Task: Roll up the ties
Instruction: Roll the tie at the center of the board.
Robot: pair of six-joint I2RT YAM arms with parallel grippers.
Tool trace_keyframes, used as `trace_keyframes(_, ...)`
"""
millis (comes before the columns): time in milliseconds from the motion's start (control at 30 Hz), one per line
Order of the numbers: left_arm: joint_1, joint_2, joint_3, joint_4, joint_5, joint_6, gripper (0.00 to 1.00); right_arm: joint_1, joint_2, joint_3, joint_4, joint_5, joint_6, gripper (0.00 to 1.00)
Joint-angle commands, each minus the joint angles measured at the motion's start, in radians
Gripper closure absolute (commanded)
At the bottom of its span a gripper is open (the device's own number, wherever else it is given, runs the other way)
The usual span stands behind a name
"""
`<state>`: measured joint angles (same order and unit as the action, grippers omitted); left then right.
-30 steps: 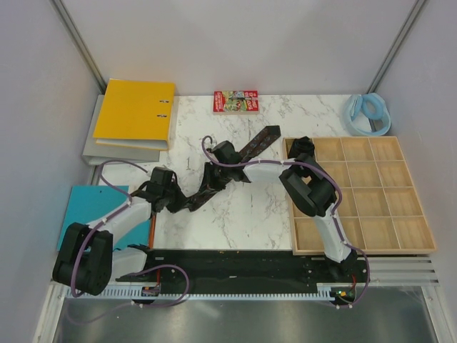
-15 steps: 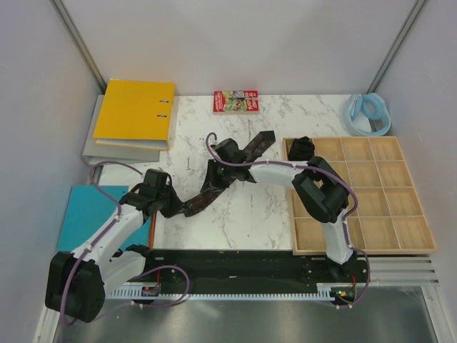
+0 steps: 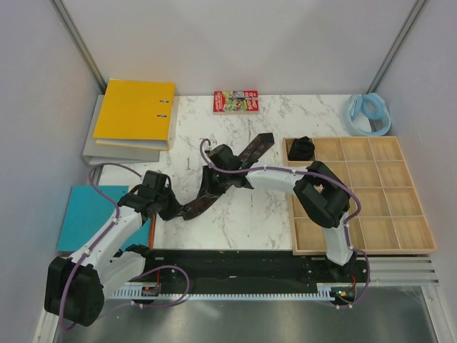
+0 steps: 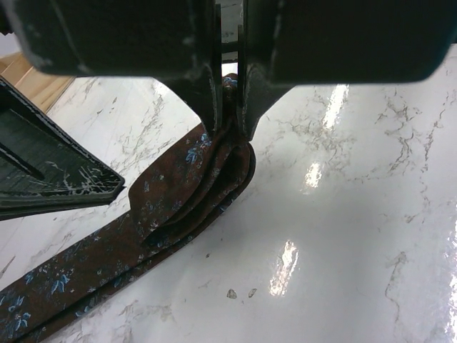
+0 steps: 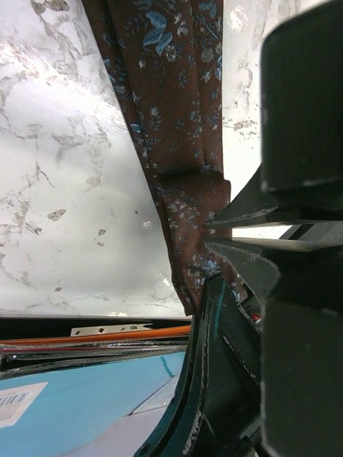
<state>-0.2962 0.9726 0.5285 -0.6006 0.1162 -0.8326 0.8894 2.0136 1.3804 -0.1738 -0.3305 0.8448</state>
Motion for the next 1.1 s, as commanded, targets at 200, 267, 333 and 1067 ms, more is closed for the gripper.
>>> trace_keyframes(200,-0.001,-0.06,0.083,-0.057,0.049,0.017,0.98,0.028,0.068,0.0,0.013,0.039,0.008,0.84)
trace_keyframes(267,-0.001,-0.064,0.1,-0.067,0.053,0.015,0.98,0.034,0.065,0.002,0.011,0.038,0.008,0.84)
trace_keyframes(333,-0.001,-0.061,0.111,-0.074,0.056,0.016,0.98,0.039,0.063,0.005,0.011,0.036,0.007,0.84)
trace_keyframes(1067,-0.001,0.132,0.257,-0.067,0.158,0.087,0.98,0.115,0.066,0.043,0.017,0.005,0.037,0.84)
